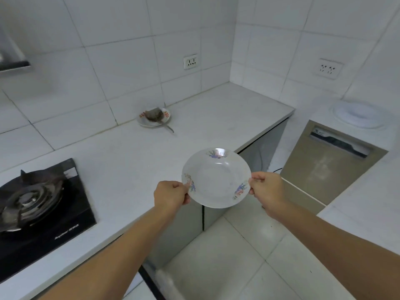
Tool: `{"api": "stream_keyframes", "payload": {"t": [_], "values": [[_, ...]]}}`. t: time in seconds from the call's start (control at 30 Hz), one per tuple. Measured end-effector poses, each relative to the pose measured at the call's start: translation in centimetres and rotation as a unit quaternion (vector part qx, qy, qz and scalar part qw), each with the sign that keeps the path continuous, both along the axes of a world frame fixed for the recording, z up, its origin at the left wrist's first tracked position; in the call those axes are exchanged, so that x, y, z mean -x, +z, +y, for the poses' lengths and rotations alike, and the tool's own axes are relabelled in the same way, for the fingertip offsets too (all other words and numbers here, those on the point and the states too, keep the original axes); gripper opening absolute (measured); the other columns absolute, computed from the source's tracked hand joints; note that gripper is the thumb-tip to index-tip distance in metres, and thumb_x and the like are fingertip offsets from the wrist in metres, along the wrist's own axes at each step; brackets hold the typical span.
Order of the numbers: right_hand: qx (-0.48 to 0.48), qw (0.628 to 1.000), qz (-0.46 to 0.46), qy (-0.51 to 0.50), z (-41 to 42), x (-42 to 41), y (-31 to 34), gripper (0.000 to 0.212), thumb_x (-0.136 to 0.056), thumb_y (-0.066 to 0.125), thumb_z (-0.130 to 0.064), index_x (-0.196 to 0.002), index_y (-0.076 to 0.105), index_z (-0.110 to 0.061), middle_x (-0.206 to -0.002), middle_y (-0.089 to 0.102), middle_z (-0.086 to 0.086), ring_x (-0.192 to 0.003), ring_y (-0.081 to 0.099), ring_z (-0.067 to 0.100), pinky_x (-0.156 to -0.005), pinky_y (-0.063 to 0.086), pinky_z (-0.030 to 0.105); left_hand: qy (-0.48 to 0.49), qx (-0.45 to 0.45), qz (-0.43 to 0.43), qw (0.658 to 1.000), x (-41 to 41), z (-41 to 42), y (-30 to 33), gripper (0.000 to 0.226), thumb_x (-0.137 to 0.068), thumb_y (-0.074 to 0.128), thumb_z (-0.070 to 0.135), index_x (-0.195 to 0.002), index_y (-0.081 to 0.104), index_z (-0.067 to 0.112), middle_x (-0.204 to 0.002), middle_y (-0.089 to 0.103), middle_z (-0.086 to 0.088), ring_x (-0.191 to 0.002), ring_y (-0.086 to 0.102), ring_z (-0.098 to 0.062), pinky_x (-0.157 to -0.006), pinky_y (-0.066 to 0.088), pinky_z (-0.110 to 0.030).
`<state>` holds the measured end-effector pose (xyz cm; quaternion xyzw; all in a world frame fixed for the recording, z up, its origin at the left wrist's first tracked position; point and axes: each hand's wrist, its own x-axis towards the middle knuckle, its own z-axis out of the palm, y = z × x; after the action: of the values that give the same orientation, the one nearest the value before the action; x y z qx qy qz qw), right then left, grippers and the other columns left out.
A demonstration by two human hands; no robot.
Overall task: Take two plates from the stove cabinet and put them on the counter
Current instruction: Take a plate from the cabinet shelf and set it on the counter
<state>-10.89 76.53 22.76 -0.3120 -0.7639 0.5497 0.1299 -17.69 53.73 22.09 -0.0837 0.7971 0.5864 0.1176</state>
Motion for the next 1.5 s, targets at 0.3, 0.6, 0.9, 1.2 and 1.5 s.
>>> {"api": "stream_keyframes", "payload": {"t": [0.3,0.6,0.9,1.2,1.5], "values": [[-0.007,1.0,-0.008,0.01,9.9,7.6,-0.7,0.022,-0.087,0.053,0.003,-0.091,0.074,-0.002,-0.061,0.063,0.001,-0.052,0.056,0.01,-0.041,0.04,0.01,0.021,-0.03,-0.025,0.999,7.5,9.9,-0.9,0.03,-0.084,0.074,0.017,-0.069,0.07,-0.009,-0.057,0.066,-0.011,-0.047,0.061,-0.017,-0.057,0.054,-0.024],[-0.033,0.998,-0.007,0.057,20.4,16.3,0.4,0.024,-0.086,0.057,0.002,-0.077,0.074,-0.012,-0.068,0.069,0.001,-0.076,0.071,0.029,-0.074,0.06,0.044,0.082,-0.056,-0.04,0.994,13.9,20.7,-0.7,0.026,-0.085,0.074,0.014,-0.076,0.073,-0.01,-0.061,0.068,-0.01,-0.041,0.062,-0.009,-0.056,0.059,-0.023],[-0.043,0.995,-0.041,0.076,24.4,24.8,-0.7,0.02,-0.085,0.056,0.002,-0.074,0.072,-0.004,-0.065,0.067,0.008,-0.056,0.059,0.017,-0.06,0.05,0.031,0.112,-0.029,-0.057,0.992,21.5,24.2,-1.2,0.02,-0.084,0.07,0.005,-0.073,0.072,-0.011,-0.057,0.064,-0.011,-0.042,0.061,-0.015,-0.073,0.062,-0.041],[-0.058,0.995,-0.039,0.077,25.4,38.8,-2.9,0.019,-0.084,0.057,0.001,-0.07,0.07,0.001,-0.057,0.062,0.009,-0.047,0.056,0.009,-0.043,0.041,0.013,0.12,-0.034,-0.062,0.99,35.4,25.1,-2.4,0.019,-0.085,0.069,0.005,-0.069,0.074,-0.004,-0.064,0.069,-0.012,-0.051,0.065,-0.019,-0.068,0.062,-0.033],[-0.05,0.992,-0.054,0.101,26.5,52.0,-5.0,0.019,-0.08,0.054,0.005,-0.07,0.07,0.003,-0.055,0.057,0.012,-0.047,0.05,0.014,-0.038,0.034,0.006,0.145,-0.023,-0.087,0.985,47.2,26.4,-4.5,0.022,-0.088,0.069,0.01,-0.068,0.075,0.007,-0.071,0.072,-0.012,-0.057,0.067,-0.02,-0.072,0.062,-0.036]]}}
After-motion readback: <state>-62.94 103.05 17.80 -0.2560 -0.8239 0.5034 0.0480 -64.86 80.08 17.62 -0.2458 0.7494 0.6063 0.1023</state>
